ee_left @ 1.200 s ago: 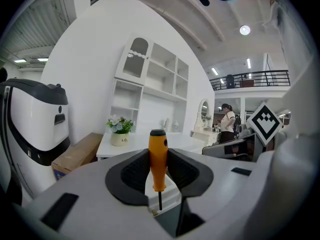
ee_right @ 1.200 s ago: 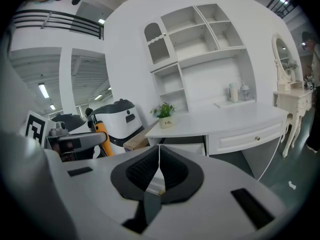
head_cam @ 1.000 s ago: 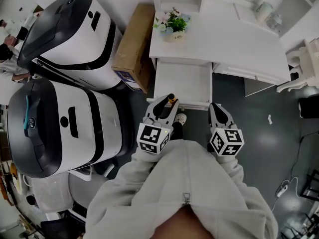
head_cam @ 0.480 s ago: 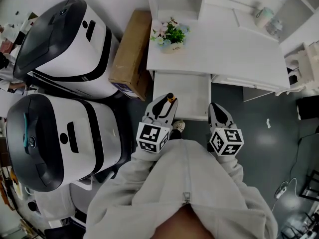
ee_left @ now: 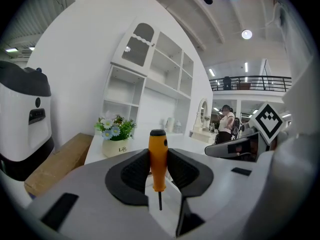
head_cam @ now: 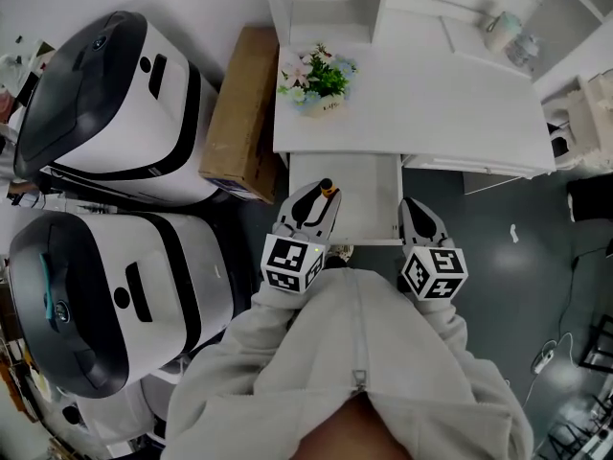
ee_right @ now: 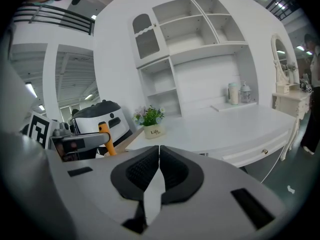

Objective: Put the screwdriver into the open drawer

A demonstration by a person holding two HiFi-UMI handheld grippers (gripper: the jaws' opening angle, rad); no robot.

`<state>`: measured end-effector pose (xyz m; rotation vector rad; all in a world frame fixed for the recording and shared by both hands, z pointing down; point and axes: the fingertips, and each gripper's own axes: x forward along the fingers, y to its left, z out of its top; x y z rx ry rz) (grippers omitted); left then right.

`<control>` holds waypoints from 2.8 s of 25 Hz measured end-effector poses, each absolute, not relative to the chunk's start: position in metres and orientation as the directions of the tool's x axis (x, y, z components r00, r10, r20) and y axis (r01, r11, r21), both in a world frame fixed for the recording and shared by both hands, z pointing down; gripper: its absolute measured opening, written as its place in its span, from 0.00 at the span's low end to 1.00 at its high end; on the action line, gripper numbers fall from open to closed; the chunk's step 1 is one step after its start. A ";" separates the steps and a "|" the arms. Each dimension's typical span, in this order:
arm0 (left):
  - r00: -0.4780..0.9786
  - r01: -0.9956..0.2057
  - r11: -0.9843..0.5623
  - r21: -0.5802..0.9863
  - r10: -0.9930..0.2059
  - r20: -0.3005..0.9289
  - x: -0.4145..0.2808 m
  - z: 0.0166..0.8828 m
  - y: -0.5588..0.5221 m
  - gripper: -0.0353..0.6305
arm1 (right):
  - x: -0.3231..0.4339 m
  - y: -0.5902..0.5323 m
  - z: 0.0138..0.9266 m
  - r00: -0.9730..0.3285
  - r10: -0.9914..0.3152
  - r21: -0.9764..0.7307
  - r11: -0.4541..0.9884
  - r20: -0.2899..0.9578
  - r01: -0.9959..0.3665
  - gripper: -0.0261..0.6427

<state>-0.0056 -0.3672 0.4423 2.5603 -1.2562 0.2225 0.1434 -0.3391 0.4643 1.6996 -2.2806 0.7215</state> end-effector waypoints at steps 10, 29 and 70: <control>0.660 -0.751 -0.618 0.232 -0.688 0.303 0.004 0.469 -0.385 0.24 | 0.145 -0.348 0.489 -0.281 -0.829 -0.303 0.143 0.483 -0.942 0.09; 0.724 -0.687 -0.430 0.586 -0.480 0.496 0.059 0.574 -0.409 0.24 | 0.175 -0.352 0.522 -0.263 -0.788 -0.368 0.050 0.556 -0.928 0.09; 0.655 -0.748 0.140 0.648 -0.004 0.756 0.137 0.784 -0.377 0.24 | 0.214 -0.352 0.568 -0.280 -0.650 -0.361 0.009 0.706 -0.932 0.09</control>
